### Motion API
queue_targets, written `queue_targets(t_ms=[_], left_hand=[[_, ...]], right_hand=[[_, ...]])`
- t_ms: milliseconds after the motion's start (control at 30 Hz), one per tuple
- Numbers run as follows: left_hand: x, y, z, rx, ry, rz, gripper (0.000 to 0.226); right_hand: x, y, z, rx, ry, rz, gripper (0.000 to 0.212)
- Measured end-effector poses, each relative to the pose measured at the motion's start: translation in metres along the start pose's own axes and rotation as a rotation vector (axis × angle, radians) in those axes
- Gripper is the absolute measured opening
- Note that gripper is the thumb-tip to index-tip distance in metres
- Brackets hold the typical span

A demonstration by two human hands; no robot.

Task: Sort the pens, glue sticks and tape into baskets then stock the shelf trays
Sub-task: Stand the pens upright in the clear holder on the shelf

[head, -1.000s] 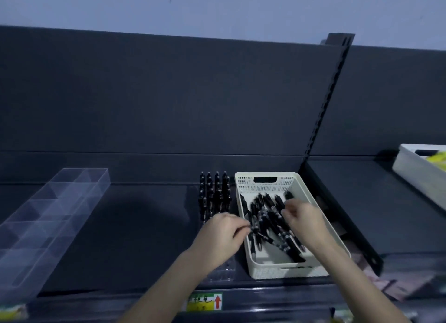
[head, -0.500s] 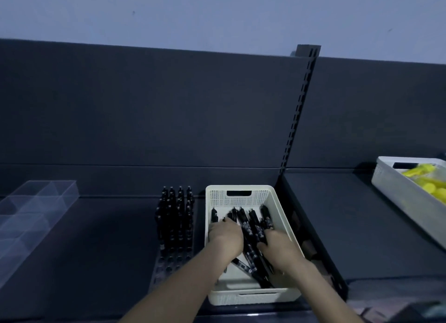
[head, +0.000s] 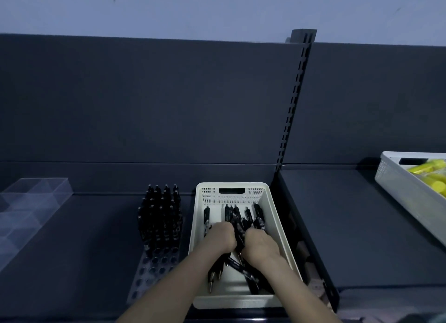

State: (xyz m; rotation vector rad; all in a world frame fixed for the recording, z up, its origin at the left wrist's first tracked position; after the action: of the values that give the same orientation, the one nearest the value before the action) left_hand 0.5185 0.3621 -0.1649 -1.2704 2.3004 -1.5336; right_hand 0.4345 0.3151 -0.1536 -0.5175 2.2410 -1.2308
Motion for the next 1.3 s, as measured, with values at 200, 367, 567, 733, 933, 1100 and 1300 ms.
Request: queue_targets(t_ms=[200, 367, 567, 733, 933, 1100, 1300], left_hand=[[-0.003, -0.007, 0.001, 0.010, -0.005, -0.142, 0.013], [-0.008, -0.026, -0.014, 0.169, 0.001, -0.191, 0.024], [-0.011, -0.040, -0.032, 0.154, 0.187, -0.787, 0.014], [-0.006, -0.048, -0.059, 0.114, 0.383, -1.032, 0.012], [-0.013, -0.060, -0.079, 0.120, 0.518, -1.055, 0.024], [-0.030, -0.073, -0.094, 0.134, 0.575, -1.083, 0.027], [-0.063, -0.085, -0.113, 0.212, 0.524, -1.115, 0.026]], right_hand=[[0.009, -0.012, -0.007, 0.117, -0.041, 0.146, 0.019], [0.011, -0.016, -0.010, 0.180, -0.069, 0.262, 0.026], [0.013, -0.029, -0.021, 0.224, -0.268, 0.779, 0.021], [-0.001, -0.040, -0.044, 0.206, -0.389, 0.891, 0.023], [-0.030, -0.044, -0.072, 0.133, -0.544, 0.942, 0.020], [-0.058, -0.040, -0.085, 0.140, -0.611, 0.734, 0.021], [-0.088, -0.033, -0.087, 0.229, -0.590, 0.531, 0.008]])
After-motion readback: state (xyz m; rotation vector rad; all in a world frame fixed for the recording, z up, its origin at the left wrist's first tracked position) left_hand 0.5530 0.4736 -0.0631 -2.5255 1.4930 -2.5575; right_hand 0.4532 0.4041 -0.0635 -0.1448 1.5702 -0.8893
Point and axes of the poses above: each hand's wrist, its own z-axis towards the middle knuckle, its own y-axis out of the palm, x = y × z, the point moved 5 cm from there along z, towards the middle knuckle, and after that the axes turned 7 degrees about -x, right-handed, at the moved point
